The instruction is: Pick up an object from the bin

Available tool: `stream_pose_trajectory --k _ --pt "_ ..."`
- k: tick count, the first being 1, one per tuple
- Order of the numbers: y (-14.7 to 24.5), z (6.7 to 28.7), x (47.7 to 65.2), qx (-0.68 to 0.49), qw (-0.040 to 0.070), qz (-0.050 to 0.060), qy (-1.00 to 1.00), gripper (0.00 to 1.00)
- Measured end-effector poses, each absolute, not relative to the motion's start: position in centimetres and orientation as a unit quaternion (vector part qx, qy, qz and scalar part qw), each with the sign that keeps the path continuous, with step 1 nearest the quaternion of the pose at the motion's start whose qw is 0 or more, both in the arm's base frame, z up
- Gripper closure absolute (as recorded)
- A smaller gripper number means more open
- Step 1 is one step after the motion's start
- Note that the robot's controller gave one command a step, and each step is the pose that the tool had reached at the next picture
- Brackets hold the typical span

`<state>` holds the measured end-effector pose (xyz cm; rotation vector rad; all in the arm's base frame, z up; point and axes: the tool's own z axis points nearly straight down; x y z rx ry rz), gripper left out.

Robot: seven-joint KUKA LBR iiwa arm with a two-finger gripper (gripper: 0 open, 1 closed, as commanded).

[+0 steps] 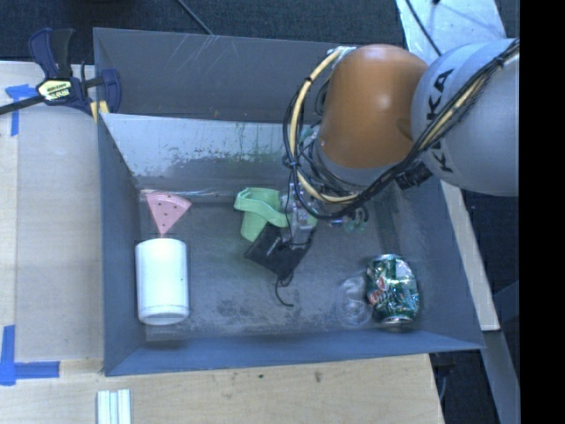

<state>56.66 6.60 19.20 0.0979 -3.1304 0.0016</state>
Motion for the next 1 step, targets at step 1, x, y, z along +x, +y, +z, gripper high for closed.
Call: stream_pose_trajectory --k 1 --pt "9.81 20.13 58.86 0.025 -0.007 -0.001 -1.0 1.0"
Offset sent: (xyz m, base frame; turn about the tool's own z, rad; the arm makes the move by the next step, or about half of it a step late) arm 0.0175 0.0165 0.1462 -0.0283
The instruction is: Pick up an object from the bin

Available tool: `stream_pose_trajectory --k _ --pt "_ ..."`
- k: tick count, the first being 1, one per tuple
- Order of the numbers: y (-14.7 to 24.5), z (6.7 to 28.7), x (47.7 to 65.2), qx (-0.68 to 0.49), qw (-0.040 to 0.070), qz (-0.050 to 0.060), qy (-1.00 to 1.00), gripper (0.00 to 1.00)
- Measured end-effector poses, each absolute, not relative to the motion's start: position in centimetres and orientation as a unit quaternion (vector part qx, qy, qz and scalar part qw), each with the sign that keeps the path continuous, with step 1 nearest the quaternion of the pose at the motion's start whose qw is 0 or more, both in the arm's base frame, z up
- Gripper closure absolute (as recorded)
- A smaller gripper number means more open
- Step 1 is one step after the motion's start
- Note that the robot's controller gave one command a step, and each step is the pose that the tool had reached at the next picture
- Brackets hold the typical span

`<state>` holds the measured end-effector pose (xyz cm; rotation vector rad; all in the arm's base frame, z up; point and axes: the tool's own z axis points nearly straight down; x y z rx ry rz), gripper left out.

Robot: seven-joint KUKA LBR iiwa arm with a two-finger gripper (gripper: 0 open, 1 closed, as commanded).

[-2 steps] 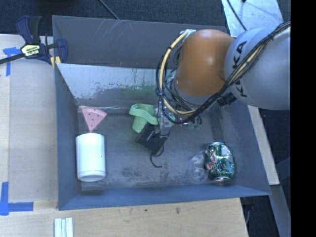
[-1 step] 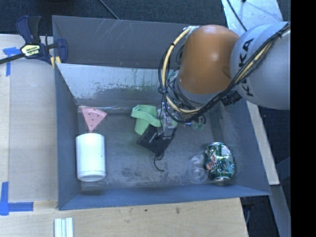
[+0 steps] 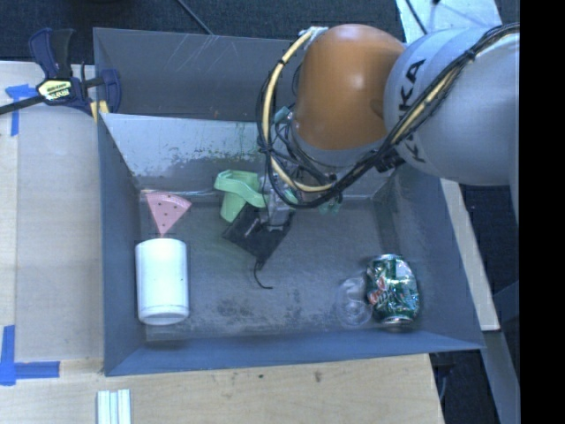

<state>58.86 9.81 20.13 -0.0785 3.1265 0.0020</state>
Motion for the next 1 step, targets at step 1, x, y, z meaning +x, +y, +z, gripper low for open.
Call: stream_pose_trajectory --k 1 --pt "9.53 23.34 58.4 -0.033 -0.003 0.0 0.999 1.0"
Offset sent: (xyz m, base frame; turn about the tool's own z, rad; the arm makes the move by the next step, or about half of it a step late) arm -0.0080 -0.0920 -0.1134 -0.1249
